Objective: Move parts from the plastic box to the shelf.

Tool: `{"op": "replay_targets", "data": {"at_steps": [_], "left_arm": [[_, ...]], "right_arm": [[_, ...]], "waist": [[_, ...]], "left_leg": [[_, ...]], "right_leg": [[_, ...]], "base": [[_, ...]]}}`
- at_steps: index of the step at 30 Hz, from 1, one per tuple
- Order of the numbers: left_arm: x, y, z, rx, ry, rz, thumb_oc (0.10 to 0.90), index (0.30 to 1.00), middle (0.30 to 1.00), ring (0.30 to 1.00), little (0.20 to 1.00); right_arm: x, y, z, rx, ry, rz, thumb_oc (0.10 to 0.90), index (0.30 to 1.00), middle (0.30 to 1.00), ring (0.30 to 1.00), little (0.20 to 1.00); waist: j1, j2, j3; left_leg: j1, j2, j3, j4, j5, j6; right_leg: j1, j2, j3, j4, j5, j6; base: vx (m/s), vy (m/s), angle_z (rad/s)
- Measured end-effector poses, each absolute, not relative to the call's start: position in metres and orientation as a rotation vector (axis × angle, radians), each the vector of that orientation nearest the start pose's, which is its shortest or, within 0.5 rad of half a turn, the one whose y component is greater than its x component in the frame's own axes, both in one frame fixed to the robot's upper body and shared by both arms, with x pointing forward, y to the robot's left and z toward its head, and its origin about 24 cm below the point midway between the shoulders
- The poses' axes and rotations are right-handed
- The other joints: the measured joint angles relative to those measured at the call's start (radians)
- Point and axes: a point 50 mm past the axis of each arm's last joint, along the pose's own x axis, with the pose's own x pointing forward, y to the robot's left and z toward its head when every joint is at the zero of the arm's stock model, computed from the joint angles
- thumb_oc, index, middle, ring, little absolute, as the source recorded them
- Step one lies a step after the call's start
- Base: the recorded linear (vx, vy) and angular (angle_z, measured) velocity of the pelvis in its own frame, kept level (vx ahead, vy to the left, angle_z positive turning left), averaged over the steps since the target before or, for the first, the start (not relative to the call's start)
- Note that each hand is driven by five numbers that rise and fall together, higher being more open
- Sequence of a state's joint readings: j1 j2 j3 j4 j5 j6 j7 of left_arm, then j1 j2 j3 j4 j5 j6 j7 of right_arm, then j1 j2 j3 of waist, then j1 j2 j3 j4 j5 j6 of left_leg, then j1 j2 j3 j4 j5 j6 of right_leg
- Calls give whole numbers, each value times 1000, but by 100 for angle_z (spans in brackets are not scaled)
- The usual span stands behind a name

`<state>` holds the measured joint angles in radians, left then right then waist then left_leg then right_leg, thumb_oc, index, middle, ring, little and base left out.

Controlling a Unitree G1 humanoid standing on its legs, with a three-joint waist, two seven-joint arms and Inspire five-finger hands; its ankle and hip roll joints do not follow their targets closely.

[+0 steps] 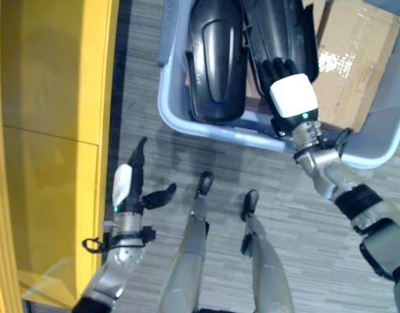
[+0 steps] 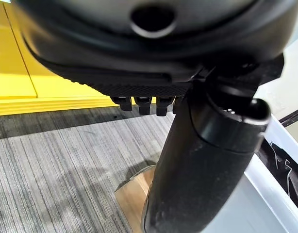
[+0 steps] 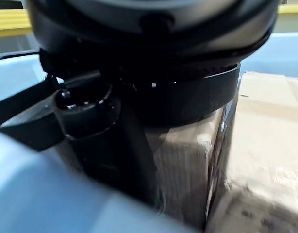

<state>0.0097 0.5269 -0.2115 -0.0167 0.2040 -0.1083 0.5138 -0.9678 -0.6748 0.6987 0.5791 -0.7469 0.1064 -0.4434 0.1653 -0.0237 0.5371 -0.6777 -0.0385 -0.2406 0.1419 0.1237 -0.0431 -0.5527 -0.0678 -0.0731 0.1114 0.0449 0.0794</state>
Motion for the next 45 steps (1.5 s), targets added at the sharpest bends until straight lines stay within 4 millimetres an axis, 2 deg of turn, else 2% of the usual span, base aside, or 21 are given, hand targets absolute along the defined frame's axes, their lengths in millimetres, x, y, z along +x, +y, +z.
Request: {"op": "replay_targets", "data": {"at_steps": [2, 5, 12, 18, 19, 24, 26, 29, 34, 35, 37, 39, 42, 43, 44, 45], "left_arm": [[245, 211, 71, 670, -256, 236, 900, 1000, 1000, 1000, 1000], [245, 211, 71, 670, -257, 235, 900, 1000, 1000, 1000, 1000], [245, 211, 71, 670, -257, 235, 900, 1000, 1000, 1000, 1000], [246, 211, 71, 675, -250, 236, 900, 1000, 1000, 1000, 1000], [246, 212, 71, 679, -241, 239, 900, 1000, 1000, 1000, 1000], [246, 213, 72, 685, -244, 238, 900, 1000, 1000, 1000, 1000], [245, 215, 68, 699, -211, 221, 900, 1000, 1000, 1000, 1000], [244, 218, 69, 709, -207, 219, 900, 1000, 1000, 1000, 1000], [244, 223, 80, 720, -238, 221, 900, 1000, 1000, 1000, 1000], [244, 225, 81, 731, -237, 220, 900, 1000, 1000, 1000, 1000], [244, 225, 80, 735, -223, 201, 900, 1000, 1000, 1000, 1000], [242, 227, 77, 739, -204, 191, 900, 1000, 1000, 1000, 1000], [239, 232, 80, 742, -197, 201, 900, 1000, 1000, 1000, 1000], [235, 233, 76, 746, -176, 199, 900, 1000, 1000, 1000, 1000], [232, 234, 73, 747, -165, 195, 900, 1000, 1000, 1000, 1000], [231, 235, 72, 748, -161, 198, 900, 1000, 1000, 1000, 1000]], "right_arm": [[387, -169, 217, -1679, -646, -255, 400, 300, 300, 300, 300], [386, -168, 220, -1662, -667, -280, 400, 300, 300, 300, 300], [385, -172, 214, -1620, -640, -299, 400, 300, 300, 300, 300], [377, -169, 200, -1571, -633, -274, 400, 300, 300, 300, 300], [372, -170, 189, -1555, -612, -248, 400, 300, 300, 300, 300], [361, -176, 166, -1528, -554, -206, 400, 300, 300, 300, 300], [338, -184, 156, -1457, -555, -203, 400, 300, 300, 300, 300], [328, -187, 144, -1461, -536, -154, 400, 300, 300, 300, 300], [313, -197, 149, -1442, -556, -171, 400, 300, 300, 300, 300], [313, -200, 150, -1440, -554, -179, 400, 300, 300, 300, 300], [309, -205, 149, -1437, -534, -186, 400, 300, 300, 300, 300], [300, -210, 150, -1433, -532, -192, 400, 300, 300, 300, 300], [287, -212, 166, -1430, -597, -202, 400, 300, 300, 300, 300], [285, -211, 163, -1423, -599, -189, 400, 300, 300, 300, 300], [281, -211, 157, -1420, -588, -169, 400, 300, 300, 300, 300], [279, -212, 155, -1419, -588, -158, 400, 300, 300, 300, 300]], "waist": [[0, 0, 0], [-2, -6, 0], [-2, -9, -1], [-2, -24, 1], [-3, -24, 2], [-7, -26, 1], [-10, -30, 0], [-20, -37, -4], [-35, -44, -9], [-50, -48, -12], [-51, -51, -12], [-55, -54, -14], [-81, -56, -13], [-84, -64, -50], [-95, -80, -125], [-101, -96, -164]], "left_leg": [[0, -1, -1, 4, 1, 1], [7, -3, -2, 11, 4, 3], [15, -5, 0, 8, 13, 5], [35, -7, 2, 8, 14, 6], [59, -11, 1, 7, 14, 6], [133, -13, -1, -13, 14, 7], [198, -12, -6, -40, 24, 8], [278, -9, -9, -72, 14, 3], [315, -7, -3, -89, 14, 8], [321, -6, 0, -95, 14, 9], [342, -6, 4, -99, 15, 14], [394, -5, 13, -113, 13, 18], [499, 2, 24, -139, 1, 22], [504, 4, 24, -148, -8, 23], [475, 4, 30, -149, -27, 21], [477, 8, 45, -150, -21, 19]], "right_leg": [[0, 0, 0, 5, 0, 0], [0, -3, 1, 28, -6, 0], [0, -5, 6, 43, -6, 0], [16, -8, 9, 46, -8, 3], [42, -11, 9, 46, -13, 5], [111, -13, 12, 36, -17, 5], [175, -16, 7, 20, -15, 5], [262, -16, 6, -25, -9, 4], [311, -15, 12, -71, 14, 4], [320, -15, 13, -84, 19, 4], [346, -15, 15, -99, 25, 4], [398, -16, 32, -124, 25, 4], [500, -16, 46, -153, 26, 4], [502, -15, 54, -159, 19, 4], [475, -17, 68, -170, 10, 1], [477, -13, 80, -181, 21, 1]], "base": [[0, 0, 0], [-8, 11, 0], [-5, -1, 0], [-12, -5, 1], [-33, -29, 5], [-27, -24, 1], [-9, -45, 10], [30, -24, 4], [34, -11, -4], [64, -11, -1], [64, -16, -1], [52, -8, -8], [109, -6, -9], [86, 1, -14], [75, -2, -23], [88, -7, -26]]}}
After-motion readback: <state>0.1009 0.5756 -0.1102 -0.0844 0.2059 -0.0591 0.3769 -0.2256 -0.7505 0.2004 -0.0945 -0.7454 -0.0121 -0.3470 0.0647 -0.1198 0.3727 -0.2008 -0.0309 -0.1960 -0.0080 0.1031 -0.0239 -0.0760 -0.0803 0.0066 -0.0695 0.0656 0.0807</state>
